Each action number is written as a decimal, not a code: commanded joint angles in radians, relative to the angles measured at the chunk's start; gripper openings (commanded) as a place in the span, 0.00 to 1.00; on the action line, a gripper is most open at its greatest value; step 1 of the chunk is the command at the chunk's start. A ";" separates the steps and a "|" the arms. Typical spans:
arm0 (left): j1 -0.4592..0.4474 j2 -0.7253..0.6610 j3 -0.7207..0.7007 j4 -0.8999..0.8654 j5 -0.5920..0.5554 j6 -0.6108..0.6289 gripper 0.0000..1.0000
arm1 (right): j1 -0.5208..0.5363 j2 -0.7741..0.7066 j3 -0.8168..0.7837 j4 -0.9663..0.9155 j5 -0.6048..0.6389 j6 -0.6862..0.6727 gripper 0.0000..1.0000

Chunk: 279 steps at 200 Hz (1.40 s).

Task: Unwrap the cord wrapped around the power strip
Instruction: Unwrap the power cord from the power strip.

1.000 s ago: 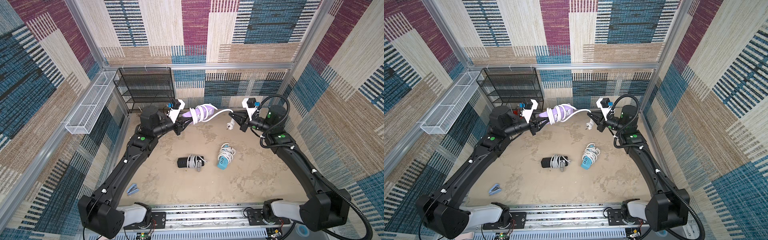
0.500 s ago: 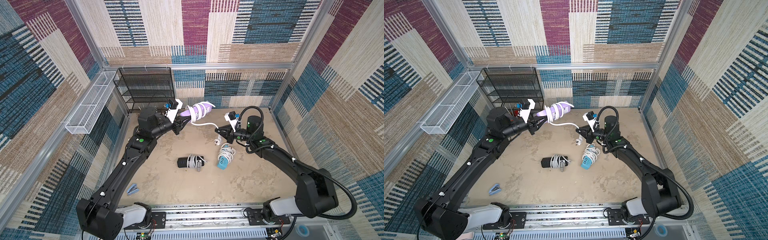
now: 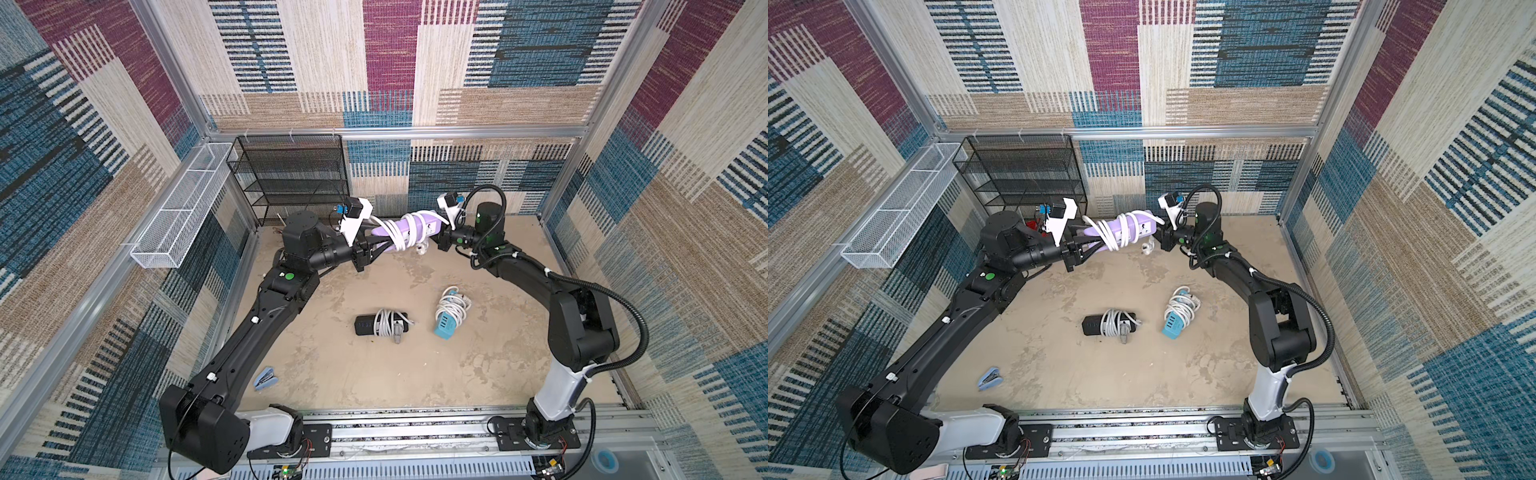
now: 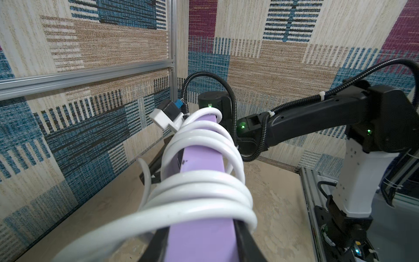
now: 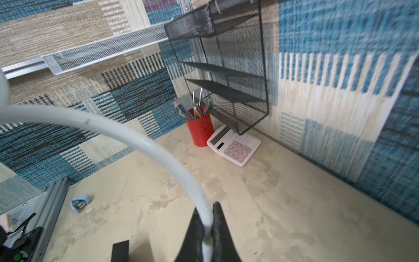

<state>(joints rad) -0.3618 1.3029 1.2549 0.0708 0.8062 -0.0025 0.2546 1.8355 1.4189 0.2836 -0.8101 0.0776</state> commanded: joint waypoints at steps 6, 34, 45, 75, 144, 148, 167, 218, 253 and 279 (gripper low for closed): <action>0.000 -0.003 0.013 0.070 0.048 -0.024 0.00 | -0.026 0.039 0.164 -0.039 0.003 0.002 0.00; 0.000 0.007 0.010 0.070 0.039 -0.019 0.00 | -0.046 0.070 0.386 -0.161 0.013 -0.035 0.00; 0.000 0.019 0.010 0.067 0.039 -0.016 0.00 | -0.053 0.079 0.475 -0.211 0.011 -0.052 0.00; 0.000 0.033 0.011 0.060 0.026 -0.012 0.00 | -0.069 0.091 0.702 -0.358 0.006 -0.090 0.00; 0.002 0.004 -0.004 0.017 -0.172 0.074 0.00 | -0.101 -0.203 0.524 -0.457 0.211 -0.168 0.00; 0.002 0.001 -0.008 0.019 -0.199 0.081 0.00 | -0.103 -0.237 0.478 -0.447 0.233 -0.167 0.00; 0.000 -0.011 -0.021 0.023 -0.337 0.109 0.00 | -0.105 -0.370 0.277 -0.412 0.346 -0.152 0.00; 0.000 -0.042 -0.085 0.106 -0.577 0.154 0.00 | -0.104 -0.685 -0.231 -0.300 0.666 -0.018 0.00; -0.004 -0.054 -0.113 0.160 -0.603 0.145 0.00 | -0.105 -0.783 -0.413 -0.356 0.843 0.064 0.00; -0.018 -0.057 -0.136 0.204 -0.604 0.138 0.00 | -0.104 -0.804 -0.539 -0.391 0.889 0.150 0.00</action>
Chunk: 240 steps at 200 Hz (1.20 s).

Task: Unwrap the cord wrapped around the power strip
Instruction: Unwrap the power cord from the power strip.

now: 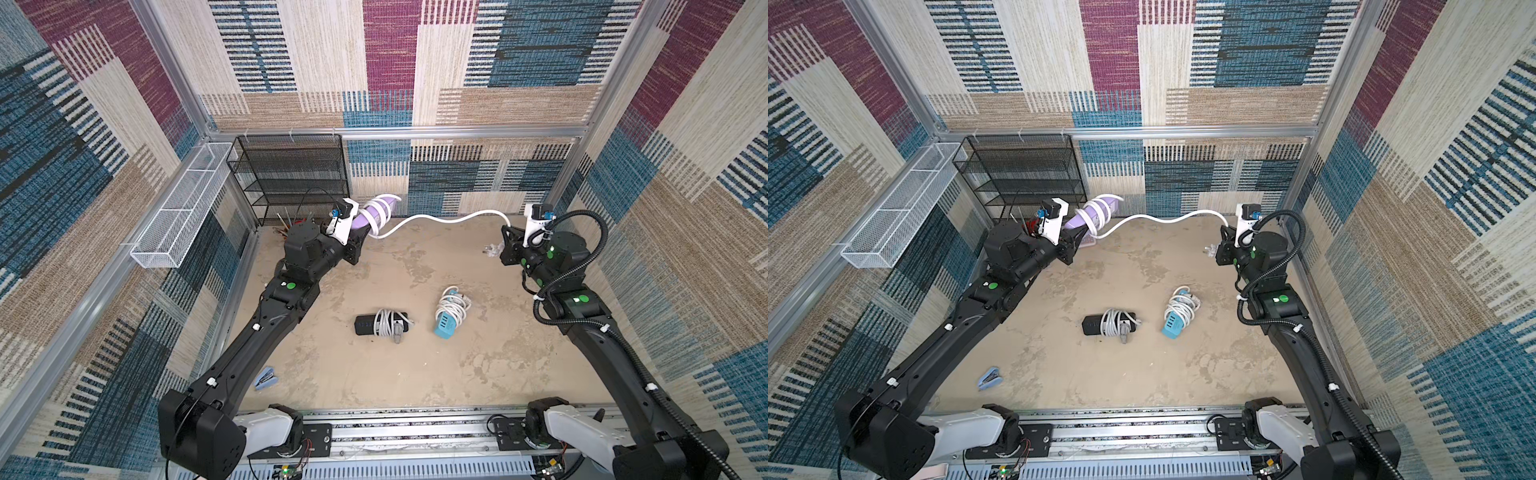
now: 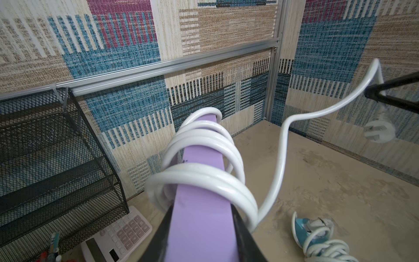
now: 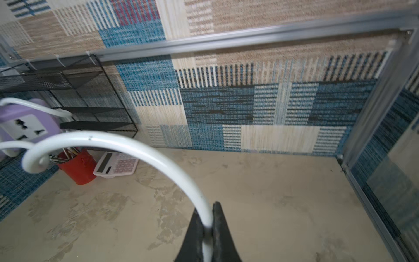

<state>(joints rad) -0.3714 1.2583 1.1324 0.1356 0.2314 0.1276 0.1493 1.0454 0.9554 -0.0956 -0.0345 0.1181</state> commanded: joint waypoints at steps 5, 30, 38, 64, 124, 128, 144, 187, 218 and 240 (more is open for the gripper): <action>-0.012 -0.011 -0.018 0.149 -0.027 0.005 0.00 | 0.001 -0.016 -0.102 -0.015 0.116 0.128 0.00; -0.034 -0.012 -0.033 0.180 -0.022 0.000 0.00 | 0.001 -0.006 -0.216 -0.014 0.120 0.204 0.00; -0.042 -0.013 -0.038 0.189 -0.018 0.001 0.00 | 0.001 0.003 -0.246 -0.013 0.119 0.222 0.00; -0.067 -0.004 -0.043 0.196 -0.012 0.005 0.00 | 0.000 0.038 -0.316 -0.012 0.111 0.258 0.00; -0.110 0.001 -0.057 0.227 0.001 -0.006 0.00 | 0.001 0.203 -0.403 0.061 0.098 0.320 0.00; -0.111 0.002 -0.057 0.227 0.003 -0.008 0.00 | 0.000 0.218 -0.404 0.067 0.091 0.323 0.00; -0.118 0.004 -0.057 0.232 0.013 -0.013 0.00 | 0.000 0.261 -0.413 0.097 0.060 0.339 0.03; -0.124 0.019 -0.060 0.248 0.057 -0.035 0.00 | 0.001 0.298 -0.419 0.127 0.030 0.346 0.34; -0.129 0.032 -0.058 0.250 0.069 -0.045 0.00 | 0.000 0.267 -0.412 0.111 0.030 0.330 0.57; -0.134 0.031 -0.059 0.252 0.069 -0.043 0.00 | 0.001 0.201 -0.395 0.085 0.047 0.302 0.82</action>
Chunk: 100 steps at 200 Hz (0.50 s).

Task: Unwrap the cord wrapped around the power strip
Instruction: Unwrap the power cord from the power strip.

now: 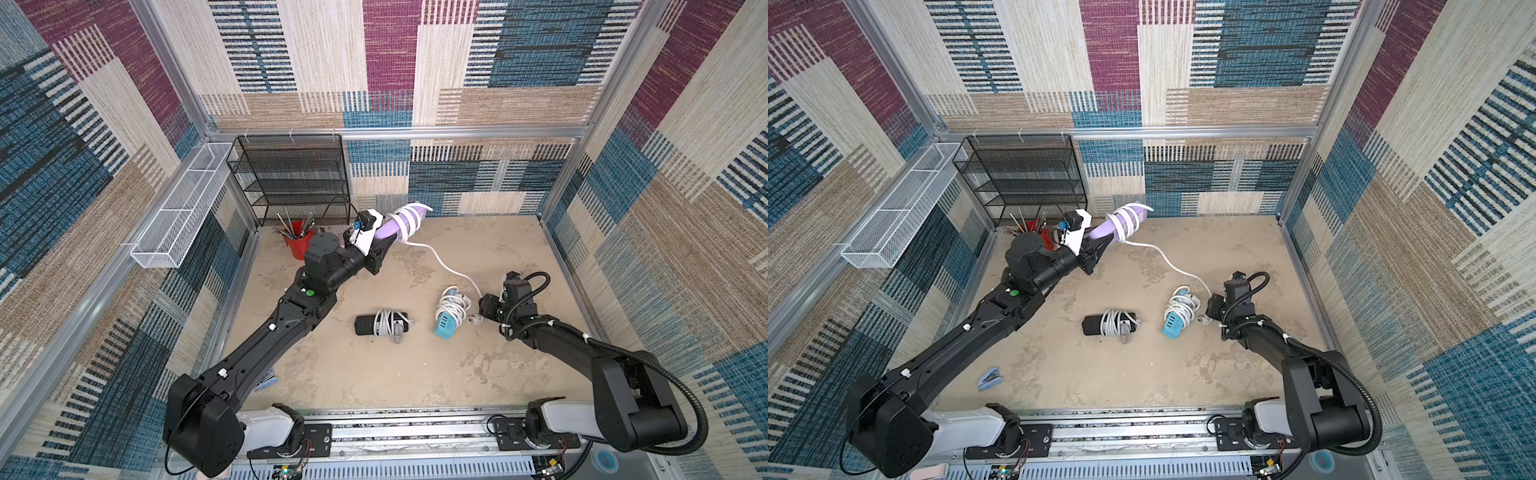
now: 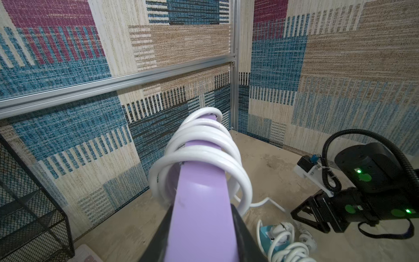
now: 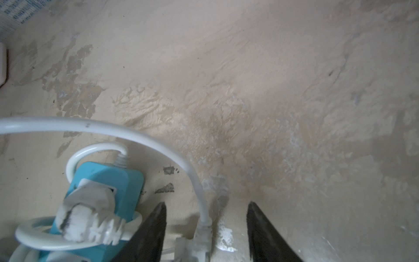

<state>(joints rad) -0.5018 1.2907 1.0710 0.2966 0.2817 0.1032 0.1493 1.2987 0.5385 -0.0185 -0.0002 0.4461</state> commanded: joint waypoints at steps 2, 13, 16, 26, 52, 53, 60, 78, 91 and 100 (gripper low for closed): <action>-0.004 -0.001 0.001 0.091 0.020 -0.018 0.00 | 0.001 -0.061 0.025 0.006 0.015 -0.028 0.84; -0.005 0.002 0.003 0.091 0.022 -0.017 0.00 | 0.001 -0.110 0.039 -0.006 0.019 -0.052 0.98; -0.006 0.002 0.003 0.091 0.023 -0.018 0.00 | 0.001 -0.126 0.042 -0.005 0.015 -0.060 1.00; -0.009 0.004 0.004 0.091 0.027 -0.019 0.00 | 0.001 -0.174 0.058 0.007 -0.013 -0.090 0.98; -0.011 0.000 0.007 0.091 0.036 -0.020 0.00 | 0.001 -0.282 0.078 0.118 -0.195 -0.176 0.98; -0.011 0.000 0.007 0.091 0.036 -0.020 0.00 | 0.001 -0.285 0.079 0.125 -0.204 -0.179 0.98; -0.011 -0.001 0.009 0.091 0.038 -0.022 0.00 | 0.001 -0.297 0.077 0.176 -0.271 -0.195 0.98; -0.012 -0.008 0.012 0.086 0.051 -0.026 0.00 | 0.001 -0.271 0.079 0.333 -0.462 -0.227 0.98; -0.011 -0.013 0.016 0.084 0.056 -0.028 0.00 | 0.011 -0.223 0.092 0.437 -0.545 -0.241 0.98; -0.012 -0.016 0.017 0.081 0.056 -0.027 0.00 | 0.020 -0.197 0.097 0.509 -0.579 -0.261 0.98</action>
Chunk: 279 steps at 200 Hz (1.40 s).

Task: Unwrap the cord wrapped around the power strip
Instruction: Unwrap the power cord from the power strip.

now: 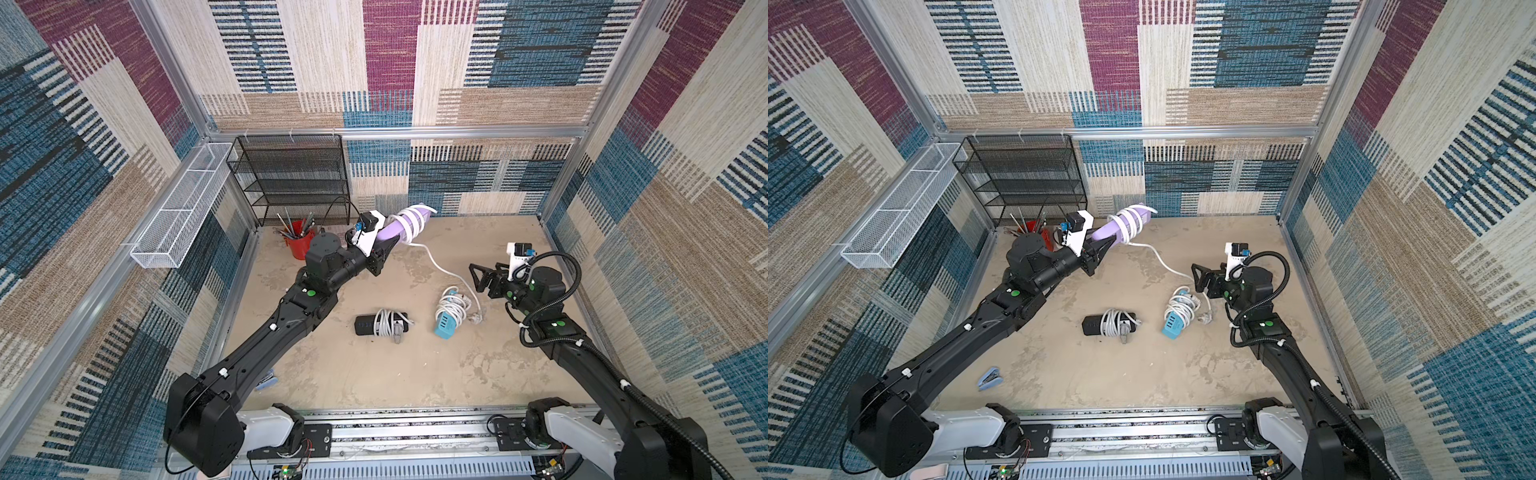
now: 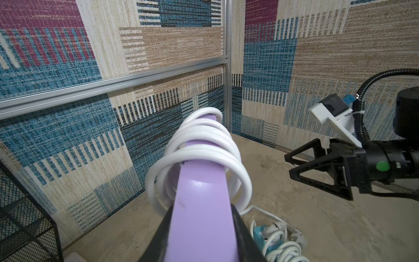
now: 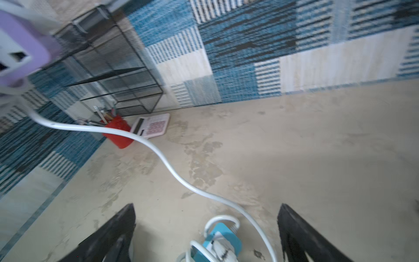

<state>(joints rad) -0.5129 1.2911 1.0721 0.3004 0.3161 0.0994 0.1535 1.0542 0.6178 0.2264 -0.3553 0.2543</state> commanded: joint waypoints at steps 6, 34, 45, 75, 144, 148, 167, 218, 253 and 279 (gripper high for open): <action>-0.002 -0.020 0.017 0.074 0.023 -0.022 0.00 | 0.021 0.066 0.023 0.310 -0.258 -0.087 0.98; -0.001 -0.027 0.020 0.061 0.037 -0.024 0.00 | 0.050 0.183 0.124 0.351 -0.401 -0.198 0.98; 0.000 -0.026 0.025 0.052 0.045 -0.024 0.00 | 0.063 0.235 0.168 0.332 -0.451 -0.237 0.98; -0.001 -0.028 0.033 0.036 0.047 -0.015 0.00 | 0.103 0.345 0.258 0.313 -0.469 -0.306 0.98; -0.001 -0.036 0.045 0.013 0.056 -0.016 0.00 | 0.147 0.539 0.414 0.310 -0.458 -0.359 0.99; 0.000 -0.035 0.044 0.012 0.055 -0.015 0.00 | 0.148 0.550 0.422 0.310 -0.459 -0.359 1.00; -0.001 -0.042 0.041 0.011 0.054 -0.011 0.00 | 0.150 0.593 0.461 0.308 -0.466 -0.362 0.99; 0.001 -0.043 0.041 0.009 0.056 -0.009 0.00 | 0.155 0.664 0.524 0.284 -0.488 -0.362 0.65; 0.001 -0.043 0.042 0.008 0.058 -0.009 0.00 | 0.156 0.670 0.511 0.280 -0.474 -0.366 0.16; 0.001 -0.037 0.043 0.008 0.064 -0.013 0.00 | 0.154 0.661 0.501 0.272 -0.449 -0.363 0.00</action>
<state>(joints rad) -0.5125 1.2556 1.1027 0.2638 0.3691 0.0967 0.3061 1.7233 1.1267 0.4980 -0.8265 -0.1055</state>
